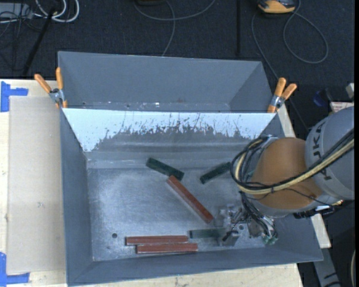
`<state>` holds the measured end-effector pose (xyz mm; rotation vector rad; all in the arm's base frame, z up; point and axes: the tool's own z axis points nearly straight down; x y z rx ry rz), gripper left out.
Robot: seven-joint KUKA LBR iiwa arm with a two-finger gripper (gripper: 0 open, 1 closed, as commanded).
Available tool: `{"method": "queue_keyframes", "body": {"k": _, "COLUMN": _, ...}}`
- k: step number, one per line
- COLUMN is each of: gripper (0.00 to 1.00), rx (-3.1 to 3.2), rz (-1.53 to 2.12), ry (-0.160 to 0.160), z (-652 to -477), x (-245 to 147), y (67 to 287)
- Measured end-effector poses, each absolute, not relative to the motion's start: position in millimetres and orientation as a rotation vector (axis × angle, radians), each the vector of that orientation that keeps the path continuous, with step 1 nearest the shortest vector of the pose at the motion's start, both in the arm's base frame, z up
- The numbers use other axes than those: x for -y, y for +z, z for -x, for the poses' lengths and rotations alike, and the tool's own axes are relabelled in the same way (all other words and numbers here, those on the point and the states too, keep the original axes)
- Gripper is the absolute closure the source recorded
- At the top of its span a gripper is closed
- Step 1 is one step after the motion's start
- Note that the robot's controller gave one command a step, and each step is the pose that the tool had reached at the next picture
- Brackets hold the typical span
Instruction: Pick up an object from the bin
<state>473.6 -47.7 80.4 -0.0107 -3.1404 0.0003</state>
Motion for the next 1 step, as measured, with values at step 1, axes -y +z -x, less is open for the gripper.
{"method": "queue_keyframes", "body": {"k": 1, "gripper": 1.00, "rx": 3.150, "rz": -0.026, "ry": 0.003, "z": -480.4, "x": 72.8, "y": 222.9}}
